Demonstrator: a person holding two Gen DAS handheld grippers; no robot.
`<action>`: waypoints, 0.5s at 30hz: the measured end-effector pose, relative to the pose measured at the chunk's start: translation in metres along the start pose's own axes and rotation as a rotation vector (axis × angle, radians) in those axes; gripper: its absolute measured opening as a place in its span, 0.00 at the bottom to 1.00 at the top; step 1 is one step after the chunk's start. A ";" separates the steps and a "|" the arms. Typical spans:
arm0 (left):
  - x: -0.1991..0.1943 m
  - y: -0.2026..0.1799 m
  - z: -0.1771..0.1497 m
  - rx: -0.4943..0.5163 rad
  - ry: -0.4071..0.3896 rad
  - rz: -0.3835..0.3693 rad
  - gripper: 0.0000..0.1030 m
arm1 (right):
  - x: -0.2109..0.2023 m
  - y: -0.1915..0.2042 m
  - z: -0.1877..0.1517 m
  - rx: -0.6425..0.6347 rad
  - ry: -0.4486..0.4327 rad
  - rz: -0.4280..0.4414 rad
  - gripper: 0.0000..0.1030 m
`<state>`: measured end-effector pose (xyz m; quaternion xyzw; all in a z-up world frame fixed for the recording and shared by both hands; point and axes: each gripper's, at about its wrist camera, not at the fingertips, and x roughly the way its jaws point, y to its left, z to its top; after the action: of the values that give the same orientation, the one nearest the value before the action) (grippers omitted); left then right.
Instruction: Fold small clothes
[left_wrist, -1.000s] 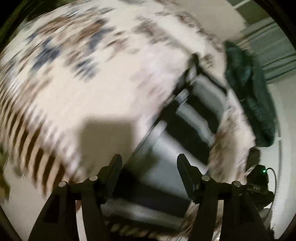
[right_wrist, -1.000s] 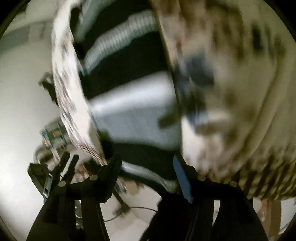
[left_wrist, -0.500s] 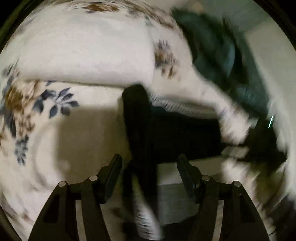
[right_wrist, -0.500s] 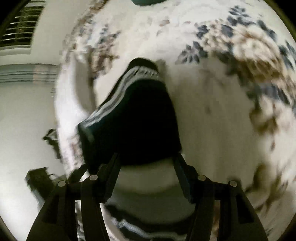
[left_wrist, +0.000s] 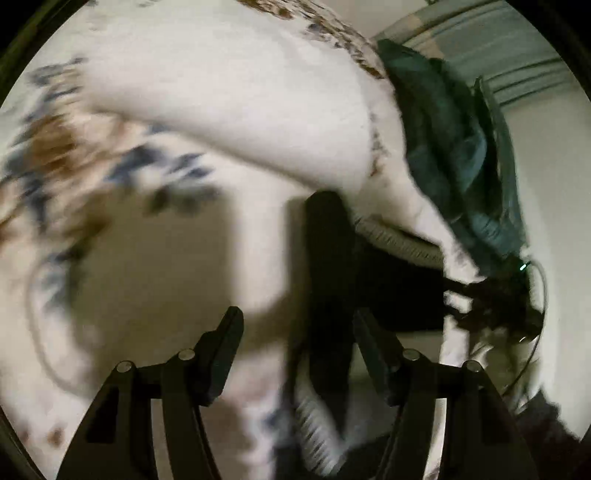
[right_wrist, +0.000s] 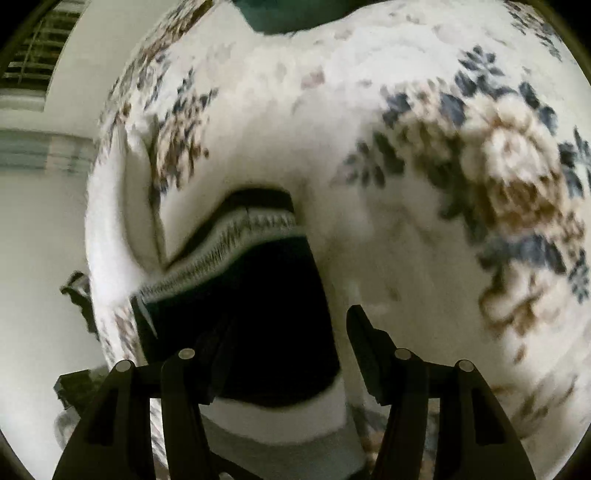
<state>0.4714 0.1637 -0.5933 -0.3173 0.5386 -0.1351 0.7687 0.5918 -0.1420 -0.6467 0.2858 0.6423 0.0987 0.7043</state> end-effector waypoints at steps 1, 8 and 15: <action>0.010 -0.006 0.006 0.004 0.000 -0.015 0.57 | 0.004 0.000 0.005 0.014 0.001 0.019 0.59; 0.037 -0.034 0.046 0.114 -0.054 -0.005 0.05 | 0.022 0.014 0.024 0.004 -0.034 0.019 0.04; 0.056 -0.019 0.055 0.097 0.014 0.033 0.10 | 0.036 0.011 0.029 0.024 0.001 -0.065 0.04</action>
<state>0.5460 0.1368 -0.6109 -0.2696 0.5420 -0.1506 0.7816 0.6274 -0.1229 -0.6709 0.2732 0.6526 0.0683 0.7034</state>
